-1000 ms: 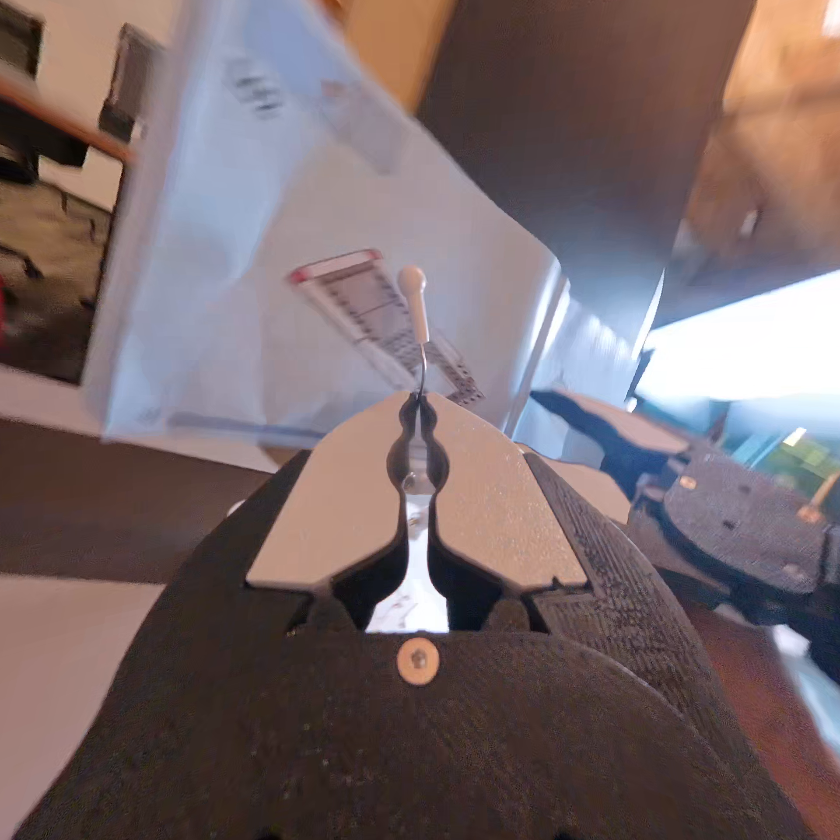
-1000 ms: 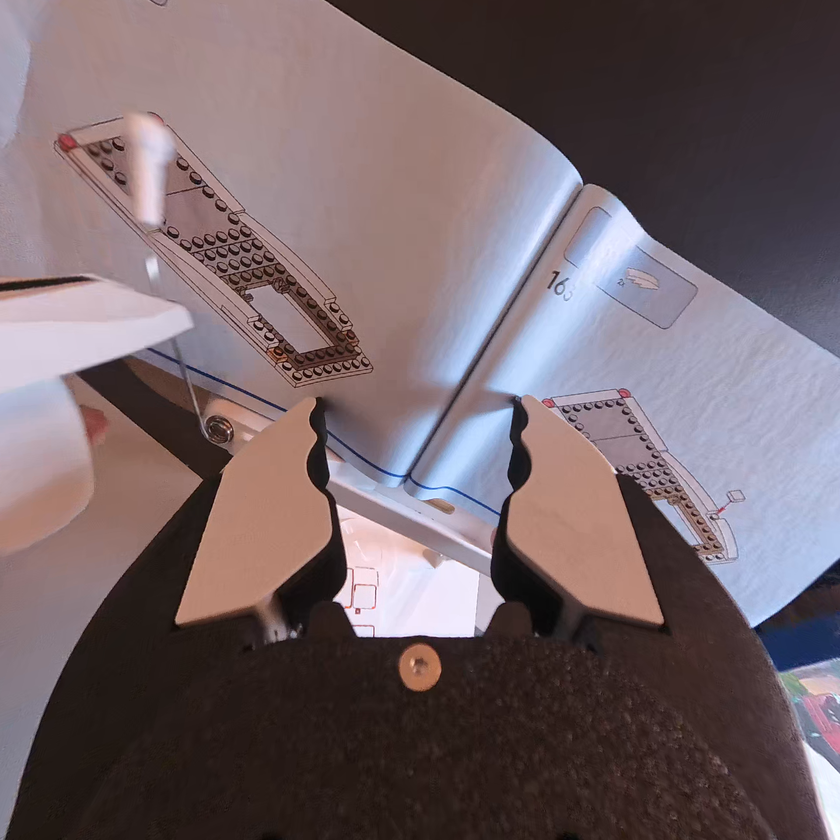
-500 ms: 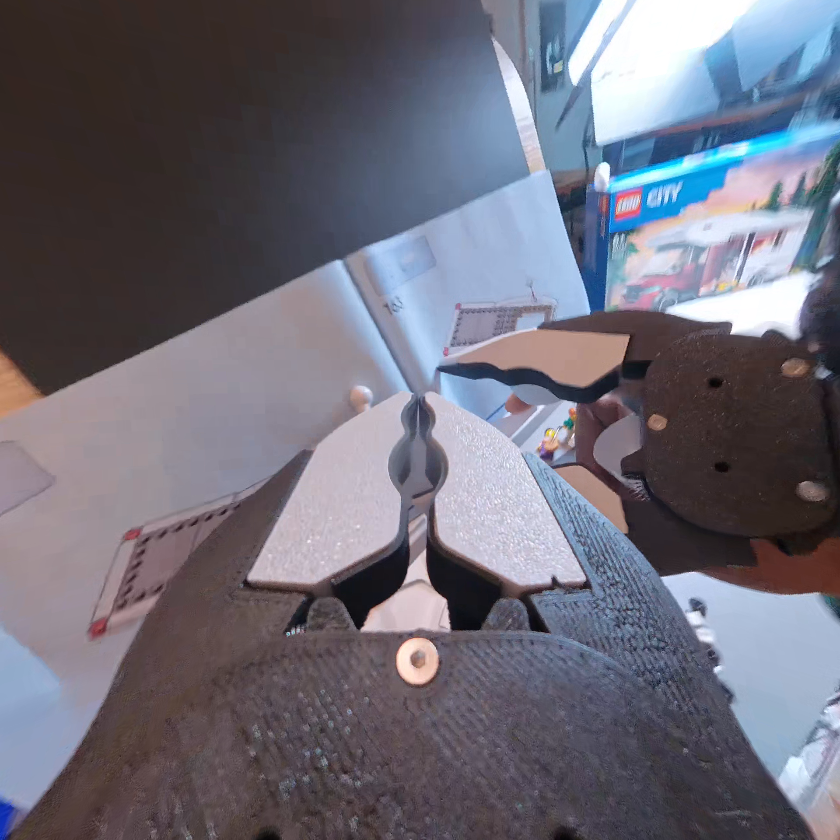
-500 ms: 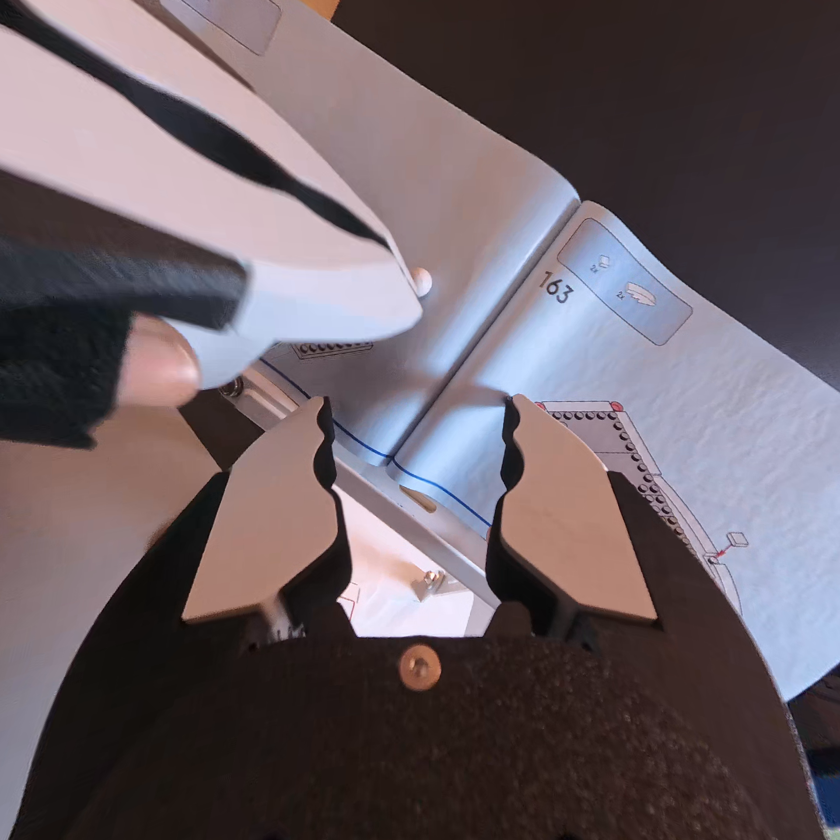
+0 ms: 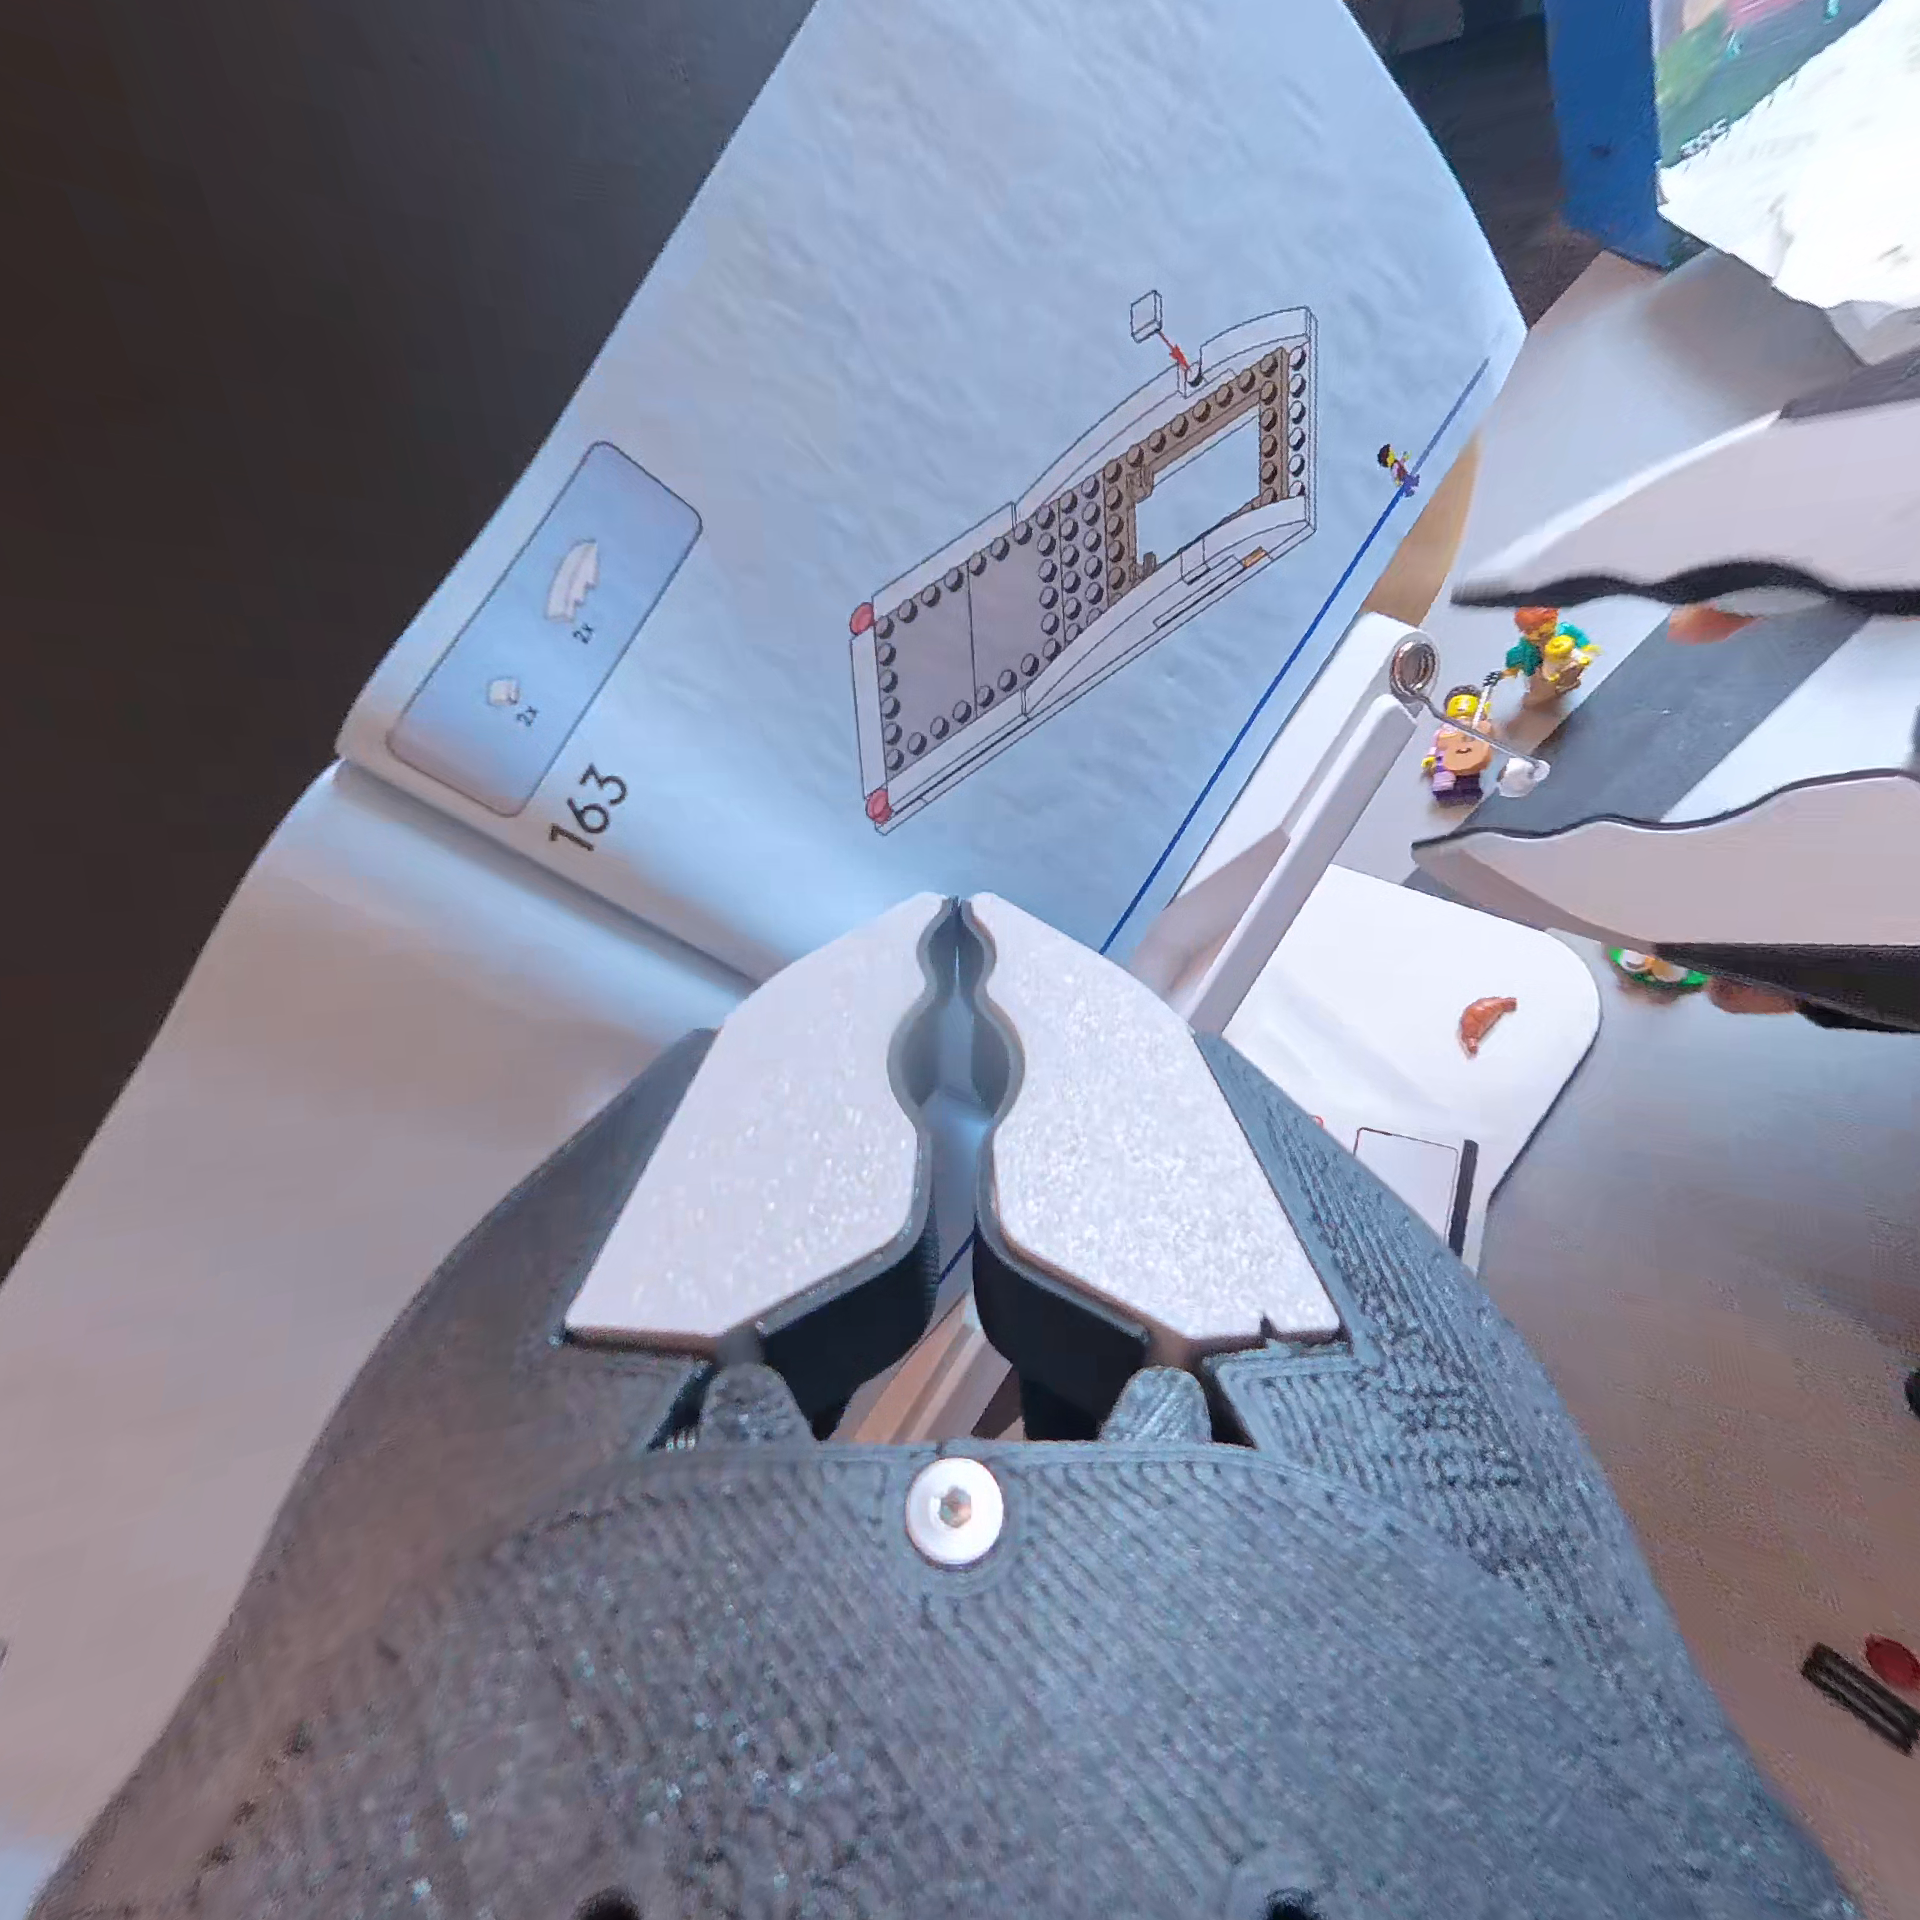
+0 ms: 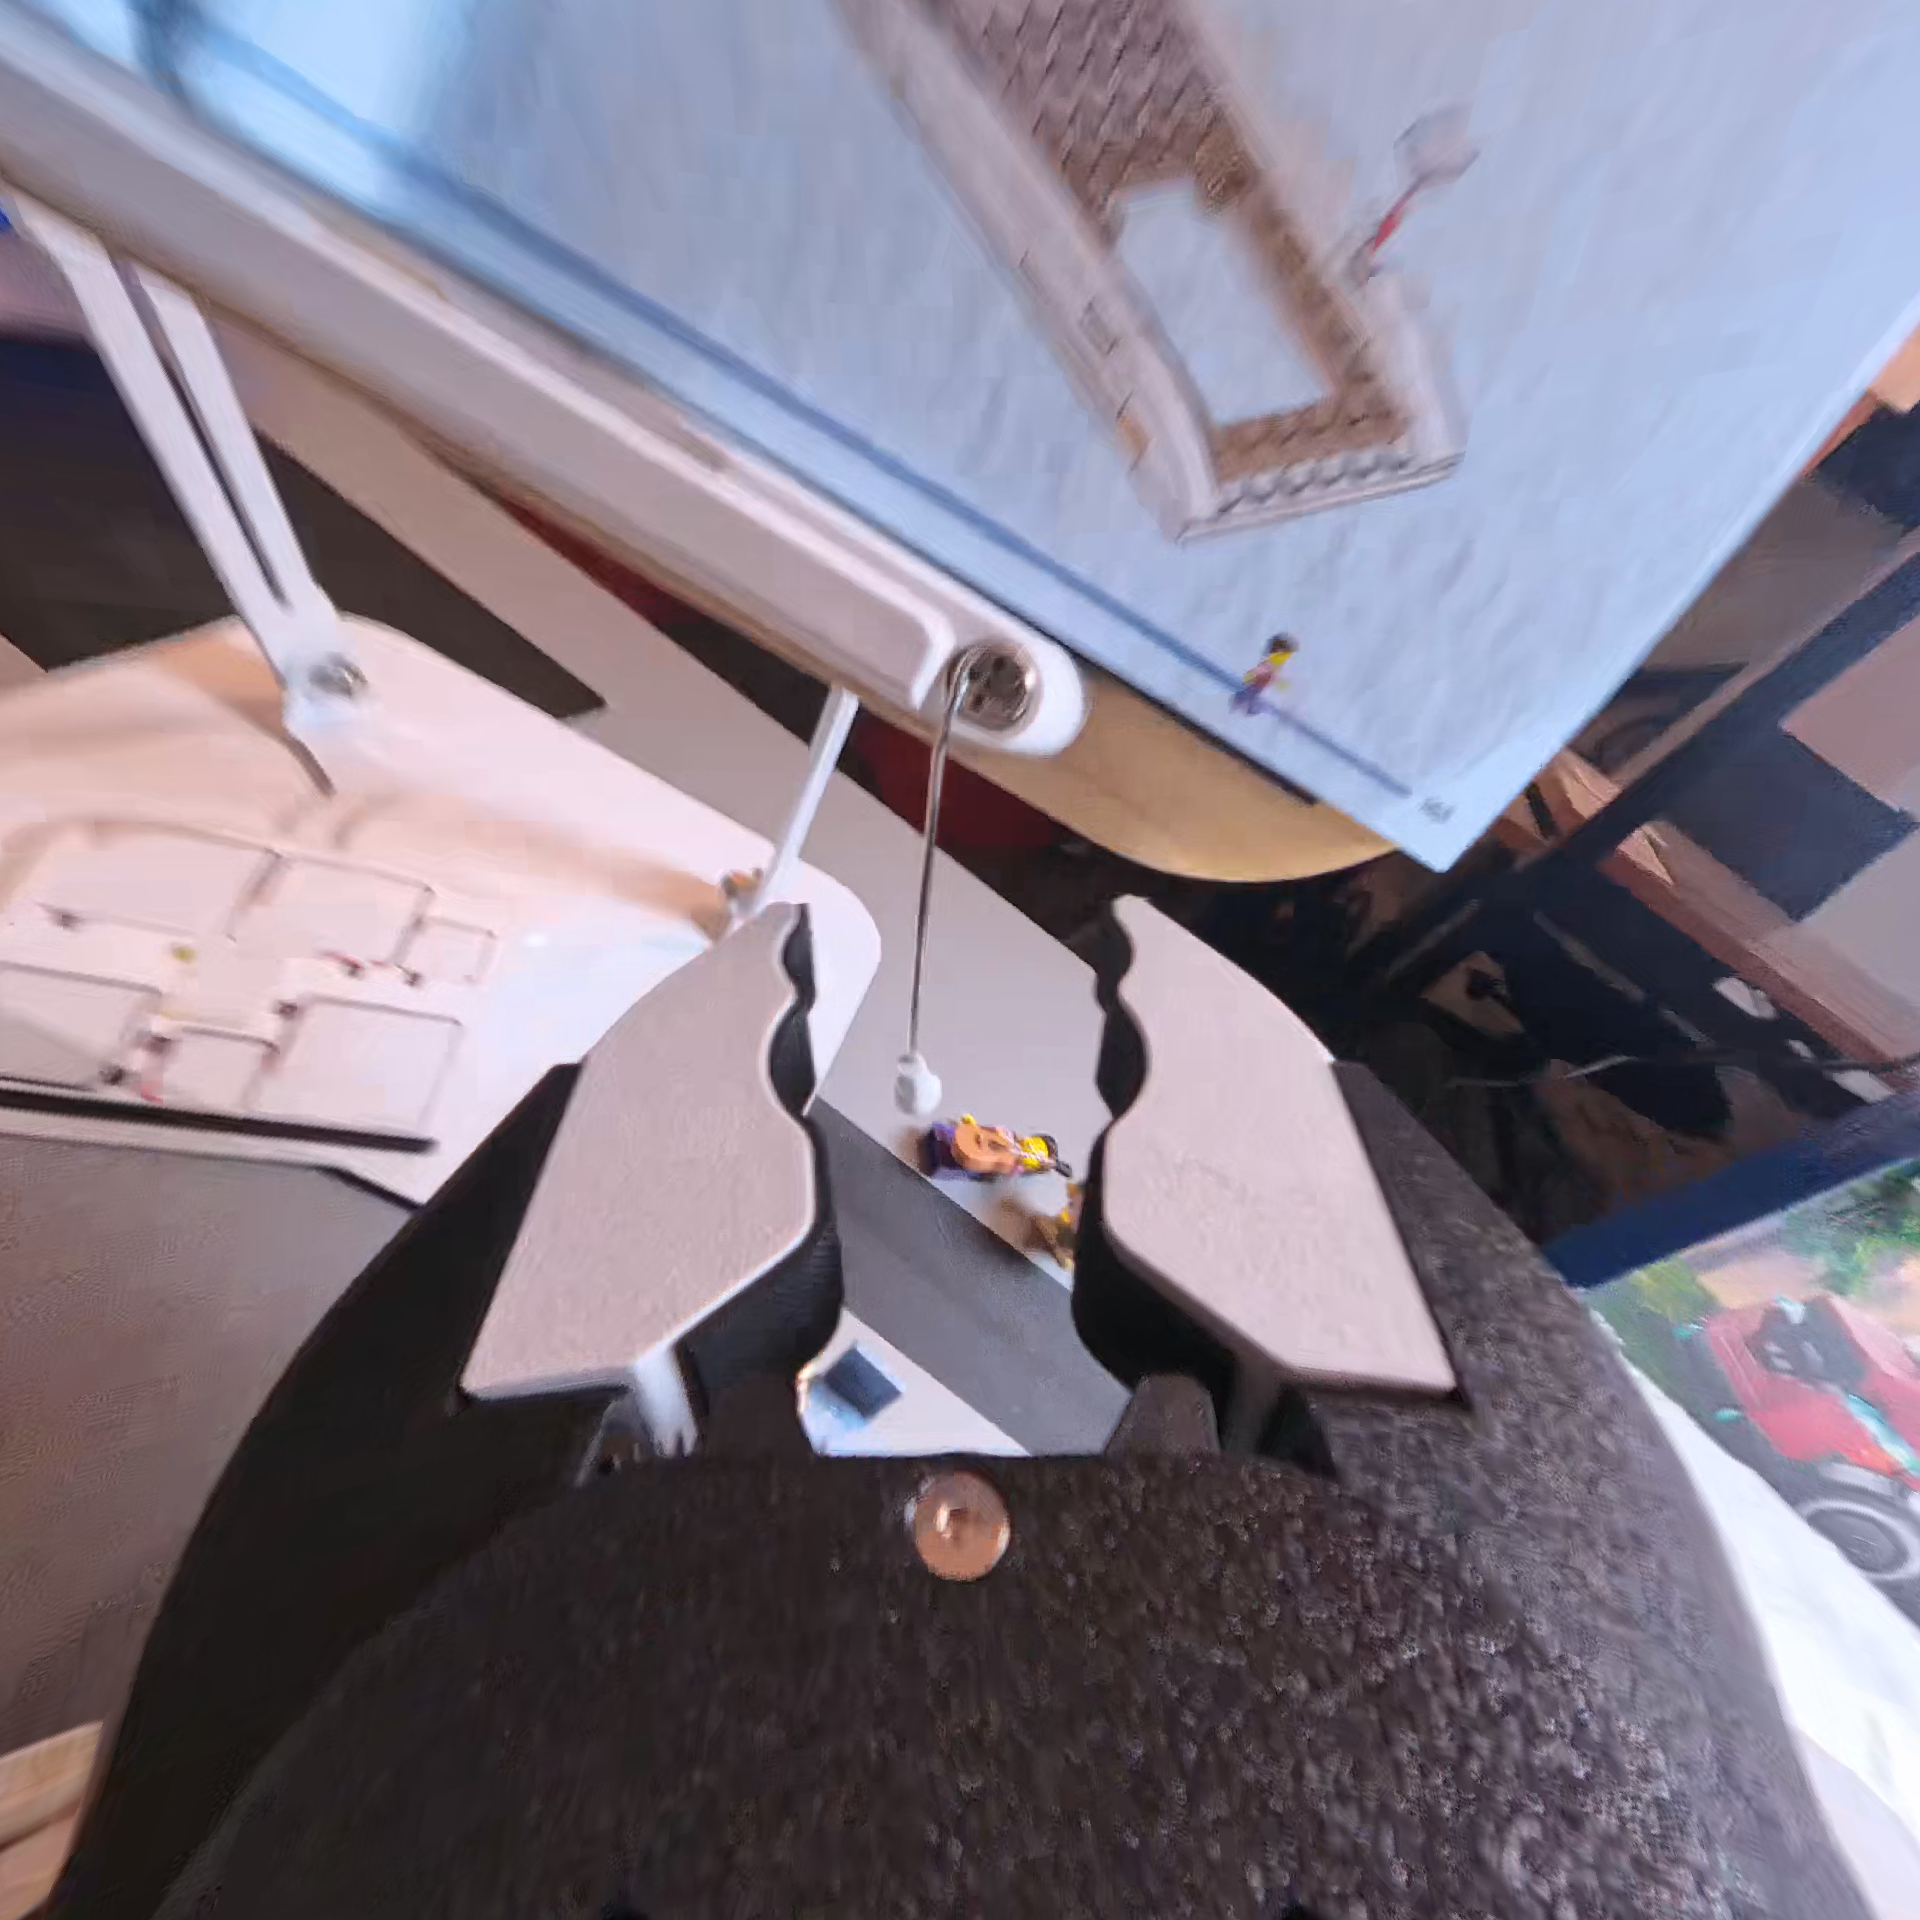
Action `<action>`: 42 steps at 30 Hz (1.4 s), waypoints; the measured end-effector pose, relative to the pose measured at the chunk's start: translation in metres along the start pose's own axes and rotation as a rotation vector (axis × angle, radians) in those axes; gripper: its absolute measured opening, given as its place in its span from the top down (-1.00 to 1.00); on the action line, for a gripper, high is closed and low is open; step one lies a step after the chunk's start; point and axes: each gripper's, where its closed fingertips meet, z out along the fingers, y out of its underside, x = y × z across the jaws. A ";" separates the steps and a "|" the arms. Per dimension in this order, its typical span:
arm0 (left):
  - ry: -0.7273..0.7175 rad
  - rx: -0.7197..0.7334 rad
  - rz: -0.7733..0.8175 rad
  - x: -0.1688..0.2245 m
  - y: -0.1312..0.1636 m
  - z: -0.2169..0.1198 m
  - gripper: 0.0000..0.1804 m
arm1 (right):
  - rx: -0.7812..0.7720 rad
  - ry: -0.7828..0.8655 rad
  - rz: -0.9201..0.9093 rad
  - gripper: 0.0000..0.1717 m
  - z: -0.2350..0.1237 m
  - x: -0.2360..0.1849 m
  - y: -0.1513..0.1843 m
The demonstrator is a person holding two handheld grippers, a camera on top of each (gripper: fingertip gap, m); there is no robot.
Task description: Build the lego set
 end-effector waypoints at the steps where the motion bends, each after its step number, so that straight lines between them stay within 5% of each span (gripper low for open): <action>1: -0.015 -0.006 0.001 -0.001 0.000 0.001 1.00 | -0.035 0.017 -0.073 0.67 0.006 0.001 0.006; 2: -0.027 -0.014 0.003 -0.002 0.000 0.002 1.00 | -0.041 0.058 -0.168 1.00 0.007 0.007 0.007; 7: -0.020 -0.046 0.013 0.000 0.000 0.004 1.00 | -0.081 0.288 -0.794 1.00 -0.017 0.044 -0.017; 10: -0.011 -0.051 0.001 -0.001 0.001 0.002 1.00 | -0.061 0.296 -1.141 1.00 -0.024 0.043 -0.034; 14: 0.010 -0.037 -0.030 -0.003 0.001 0.000 1.00 | -0.055 0.266 -1.389 1.00 -0.033 0.038 -0.047; 20: -0.024 -0.029 -0.032 -0.004 0.001 -0.001 1.00 | -0.123 0.216 -1.219 1.00 -0.039 0.030 -0.036; 26: -0.015 0.024 0.128 0.029 -0.014 0.004 1.00 | -0.118 0.244 -1.056 1.00 -0.043 0.021 -0.024; 42: 0.108 -0.017 0.099 0.043 -0.015 0.010 1.00 | -0.054 0.275 -1.304 0.93 -0.041 0.035 -0.059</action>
